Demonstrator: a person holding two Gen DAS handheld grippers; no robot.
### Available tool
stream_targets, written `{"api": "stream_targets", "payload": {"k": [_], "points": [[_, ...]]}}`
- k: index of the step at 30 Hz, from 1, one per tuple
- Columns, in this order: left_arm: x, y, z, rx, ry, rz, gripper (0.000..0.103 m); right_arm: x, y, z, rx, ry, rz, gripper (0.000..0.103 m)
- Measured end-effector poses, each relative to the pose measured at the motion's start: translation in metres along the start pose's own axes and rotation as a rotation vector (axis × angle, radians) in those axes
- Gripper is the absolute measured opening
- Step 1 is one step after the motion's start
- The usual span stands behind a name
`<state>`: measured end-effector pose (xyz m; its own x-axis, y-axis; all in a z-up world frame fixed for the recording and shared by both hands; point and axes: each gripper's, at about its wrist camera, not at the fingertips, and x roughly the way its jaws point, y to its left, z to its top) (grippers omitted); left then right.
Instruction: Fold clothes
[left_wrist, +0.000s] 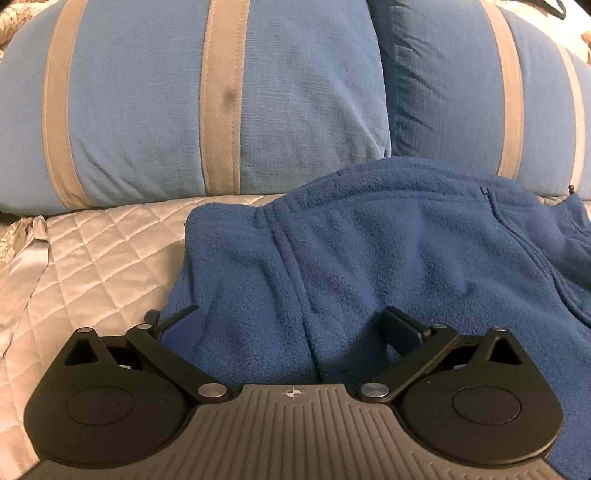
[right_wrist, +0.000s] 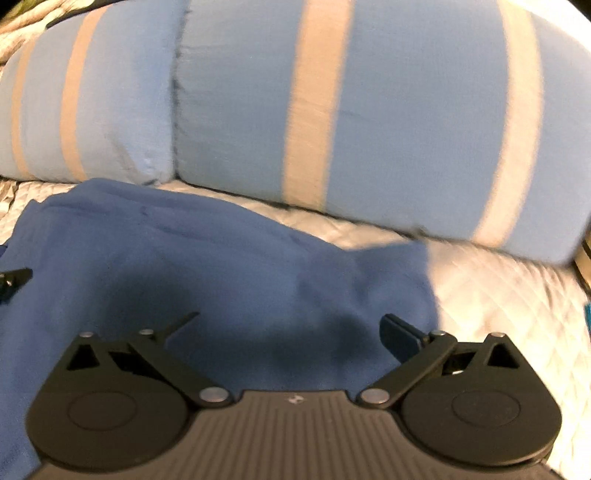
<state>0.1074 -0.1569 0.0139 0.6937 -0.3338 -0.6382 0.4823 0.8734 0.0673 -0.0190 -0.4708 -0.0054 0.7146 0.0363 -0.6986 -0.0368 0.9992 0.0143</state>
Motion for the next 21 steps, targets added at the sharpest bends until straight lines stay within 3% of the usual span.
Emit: {"api": "stream_targets", "payload": {"k": [3, 5, 21], "points": [[-0.001, 0.0, 0.0, -0.003, -0.002, -0.002, 0.103, 0.015, -0.029, -0.028, 0.123, 0.006, 0.028, 0.102], [-0.001, 0.0, 0.0, -0.003, -0.002, -0.001, 0.103, 0.022, -0.037, -0.045, 0.175, -0.04, 0.054, 0.102], [-0.003, -0.005, 0.001, 0.021, 0.015, 0.026, 0.103, 0.022, -0.038, -0.047, 0.183, -0.05, 0.068, 0.102]]}}
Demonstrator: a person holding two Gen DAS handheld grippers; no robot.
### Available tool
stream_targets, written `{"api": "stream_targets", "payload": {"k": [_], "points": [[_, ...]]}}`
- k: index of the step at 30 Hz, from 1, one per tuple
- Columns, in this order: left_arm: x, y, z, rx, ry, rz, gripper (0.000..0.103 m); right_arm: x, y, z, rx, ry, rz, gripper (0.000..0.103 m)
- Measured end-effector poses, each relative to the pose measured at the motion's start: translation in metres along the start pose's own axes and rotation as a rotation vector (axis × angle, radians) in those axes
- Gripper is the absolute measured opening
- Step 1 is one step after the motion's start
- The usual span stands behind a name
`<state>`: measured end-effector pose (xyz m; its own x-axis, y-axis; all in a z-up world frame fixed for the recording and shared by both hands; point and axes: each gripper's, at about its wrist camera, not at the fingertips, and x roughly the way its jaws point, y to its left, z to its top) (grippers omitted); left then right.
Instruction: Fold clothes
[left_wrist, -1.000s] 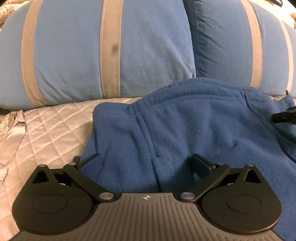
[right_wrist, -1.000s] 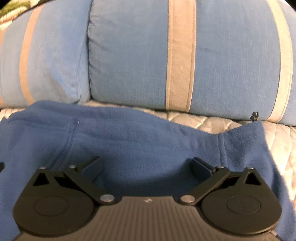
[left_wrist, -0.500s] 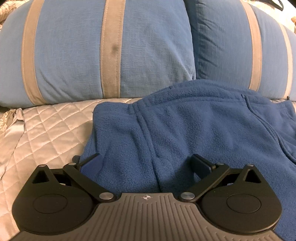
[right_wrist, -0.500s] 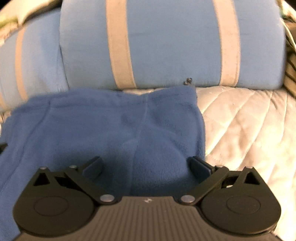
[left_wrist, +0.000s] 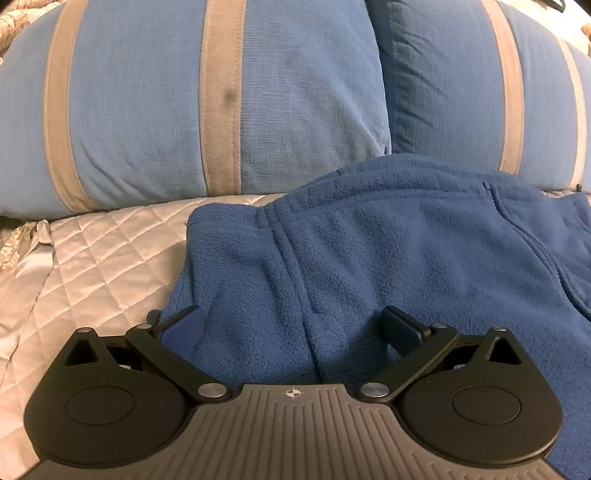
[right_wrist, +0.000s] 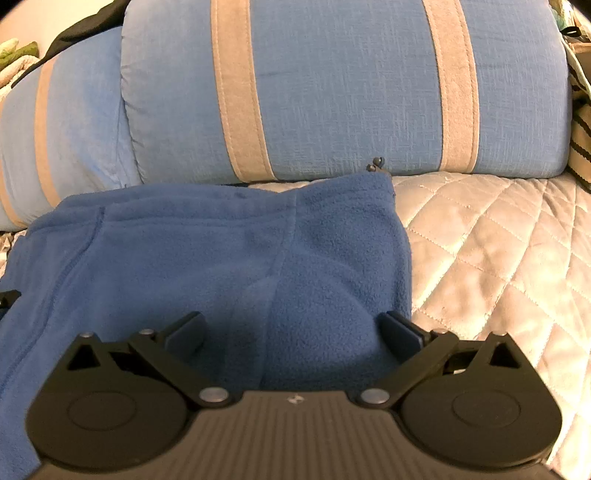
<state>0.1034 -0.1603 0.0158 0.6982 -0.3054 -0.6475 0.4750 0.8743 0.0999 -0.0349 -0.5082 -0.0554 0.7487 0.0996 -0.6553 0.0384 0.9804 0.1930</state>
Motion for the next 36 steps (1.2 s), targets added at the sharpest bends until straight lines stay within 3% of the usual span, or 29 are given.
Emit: {"api": "stream_targets", "payload": {"k": [7, 12, 16, 19, 26, 30, 33, 36], "points": [[-0.011, 0.003, 0.006, -0.016, 0.049, 0.009, 0.103, 0.0, 0.004, 0.006, -0.024, 0.041, -0.029, 0.102], [-0.032, 0.011, 0.004, 0.002, 0.039, 0.029, 0.103, -0.009, 0.006, 0.021, -0.047, 0.104, -0.072, 0.103], [-0.041, 0.023, -0.001, -0.007, 0.054, 0.077, 0.103, -0.028, -0.007, 0.028, -0.042, 0.099, -0.092, 0.103], [-0.047, 0.038, -0.004, -0.034, 0.06, 0.056, 0.103, -0.038, -0.026, 0.033, -0.004, 0.101, -0.094, 0.103], [-0.056, 0.081, -0.006, -0.142, 0.074, -0.119, 0.103, -0.049, -0.076, 0.035, 0.088, 0.126, -0.095, 0.103], [-0.049, 0.103, -0.009, -0.234, 0.16, -0.28, 0.103, -0.051, -0.095, 0.033, 0.136, 0.137, -0.057, 0.103], [-0.041, 0.12, -0.016, -0.338, 0.184, -0.381, 0.103, -0.045, -0.103, 0.031, 0.173, 0.19, 0.008, 0.103], [-0.033, 0.131, -0.023, -0.413, 0.204, -0.422, 0.103, -0.039, -0.108, 0.028, 0.231, 0.227, 0.108, 0.103]]}}
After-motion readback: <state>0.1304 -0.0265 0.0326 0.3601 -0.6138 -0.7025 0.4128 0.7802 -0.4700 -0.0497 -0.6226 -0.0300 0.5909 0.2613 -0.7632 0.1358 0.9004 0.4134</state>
